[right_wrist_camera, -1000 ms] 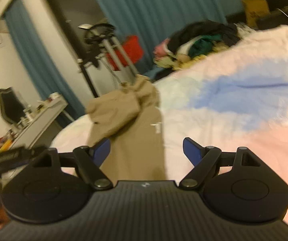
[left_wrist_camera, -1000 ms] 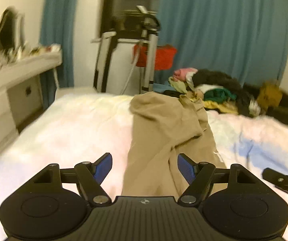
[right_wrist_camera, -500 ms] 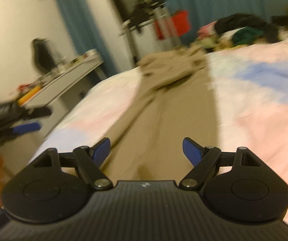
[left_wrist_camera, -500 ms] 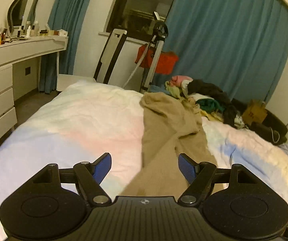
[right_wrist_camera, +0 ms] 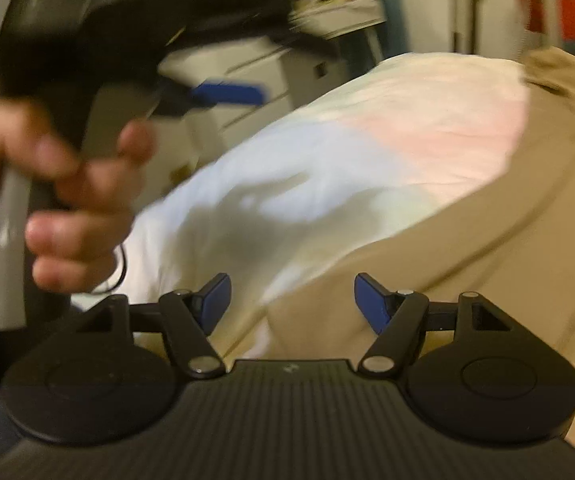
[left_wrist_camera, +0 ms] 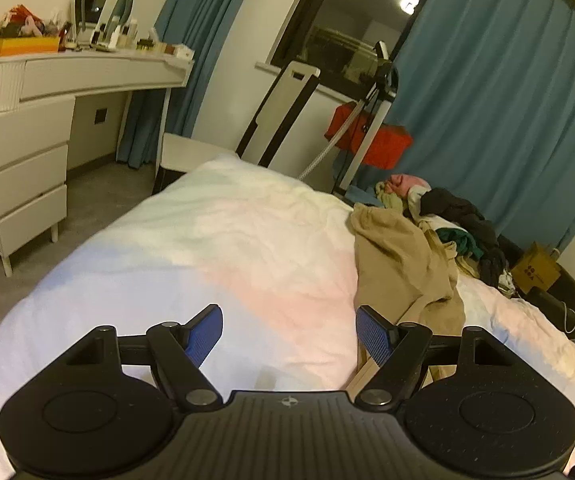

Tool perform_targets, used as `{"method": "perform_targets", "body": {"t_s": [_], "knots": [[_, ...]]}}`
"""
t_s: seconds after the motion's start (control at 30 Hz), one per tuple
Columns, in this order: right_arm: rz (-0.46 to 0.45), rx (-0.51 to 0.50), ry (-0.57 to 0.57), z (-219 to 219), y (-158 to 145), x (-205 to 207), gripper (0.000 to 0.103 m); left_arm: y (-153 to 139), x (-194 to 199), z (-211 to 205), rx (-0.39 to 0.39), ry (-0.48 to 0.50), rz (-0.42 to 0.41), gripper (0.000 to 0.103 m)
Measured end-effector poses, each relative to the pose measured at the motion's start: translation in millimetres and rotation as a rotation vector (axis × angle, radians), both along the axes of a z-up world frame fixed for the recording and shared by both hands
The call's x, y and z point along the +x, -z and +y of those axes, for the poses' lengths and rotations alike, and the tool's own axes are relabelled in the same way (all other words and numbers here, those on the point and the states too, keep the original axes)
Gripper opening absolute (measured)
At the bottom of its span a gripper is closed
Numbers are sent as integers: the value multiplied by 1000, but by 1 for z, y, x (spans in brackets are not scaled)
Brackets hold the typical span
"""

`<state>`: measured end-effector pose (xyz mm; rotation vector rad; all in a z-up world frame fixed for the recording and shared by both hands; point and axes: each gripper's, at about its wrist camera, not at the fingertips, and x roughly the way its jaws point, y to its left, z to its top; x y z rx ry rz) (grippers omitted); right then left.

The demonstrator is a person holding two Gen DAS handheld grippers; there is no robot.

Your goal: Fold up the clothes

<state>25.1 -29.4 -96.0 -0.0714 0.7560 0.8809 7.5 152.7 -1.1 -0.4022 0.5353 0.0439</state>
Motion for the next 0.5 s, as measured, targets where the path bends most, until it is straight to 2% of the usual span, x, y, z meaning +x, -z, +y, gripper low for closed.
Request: {"method": "perform_targets", "body": {"t_s": [0.07,0.13,0.2,0.3,0.4,0.5], "knots": [[-14,-58,0,12,6,0,56,3,3,0,-8,0,8,75],[-5,-102,26,13,13,5,28,4,4,0,-18,5,9,75],[3,-139,53,13,19,9,10,5,4,-1,-15,10,9,75],[-26,-98,94,-1,5,2,6,5,2,-5,-12,17,13,75],[-46,-26,177,-31,-15,-5,5,6,0,-9,-44,53,16,75],[16,30,307,-75,-18,-10,5,11,0,-19,-91,113,39,75]]}}
